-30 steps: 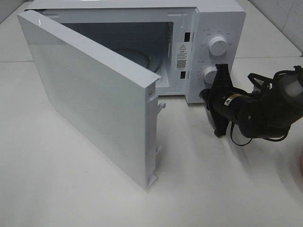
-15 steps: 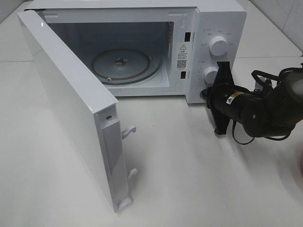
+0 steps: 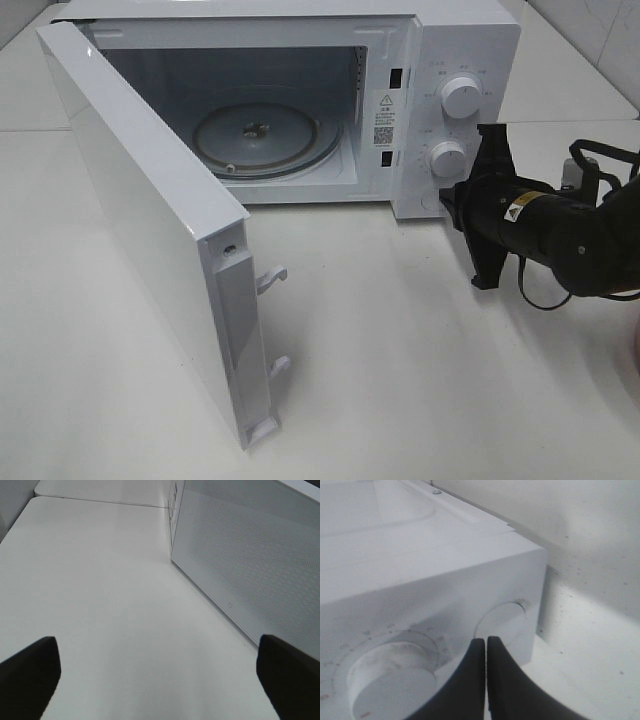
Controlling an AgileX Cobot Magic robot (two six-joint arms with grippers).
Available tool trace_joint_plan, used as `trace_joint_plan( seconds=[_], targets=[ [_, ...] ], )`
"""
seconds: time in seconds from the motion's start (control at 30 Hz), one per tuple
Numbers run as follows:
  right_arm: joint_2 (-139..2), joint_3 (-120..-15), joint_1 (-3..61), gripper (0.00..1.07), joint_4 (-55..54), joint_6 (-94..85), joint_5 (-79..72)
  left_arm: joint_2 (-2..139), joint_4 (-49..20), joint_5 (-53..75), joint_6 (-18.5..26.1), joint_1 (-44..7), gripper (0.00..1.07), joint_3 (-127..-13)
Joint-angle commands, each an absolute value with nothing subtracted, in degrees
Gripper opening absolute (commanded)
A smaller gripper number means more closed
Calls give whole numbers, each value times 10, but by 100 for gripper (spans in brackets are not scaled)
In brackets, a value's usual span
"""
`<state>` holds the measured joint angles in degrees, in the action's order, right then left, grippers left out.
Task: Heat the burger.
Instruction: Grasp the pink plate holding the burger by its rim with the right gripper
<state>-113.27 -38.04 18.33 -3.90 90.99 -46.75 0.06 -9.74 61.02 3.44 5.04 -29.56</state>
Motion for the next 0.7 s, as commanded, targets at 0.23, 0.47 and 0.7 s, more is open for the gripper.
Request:
trace_joint_plan(
  seconds=[0.23,0.47,0.7],
  targets=[
    [-1022,-331,182,0,14,819,-358,0,-103,612,34,51,100,-296],
    [-948,-331,182,2,21,729,-235,0,-103,612,34,51,100,-296],
    [-895,-331,182,3,21,625,-147,0,-103,612,34,51,100,-296]
  ],
)
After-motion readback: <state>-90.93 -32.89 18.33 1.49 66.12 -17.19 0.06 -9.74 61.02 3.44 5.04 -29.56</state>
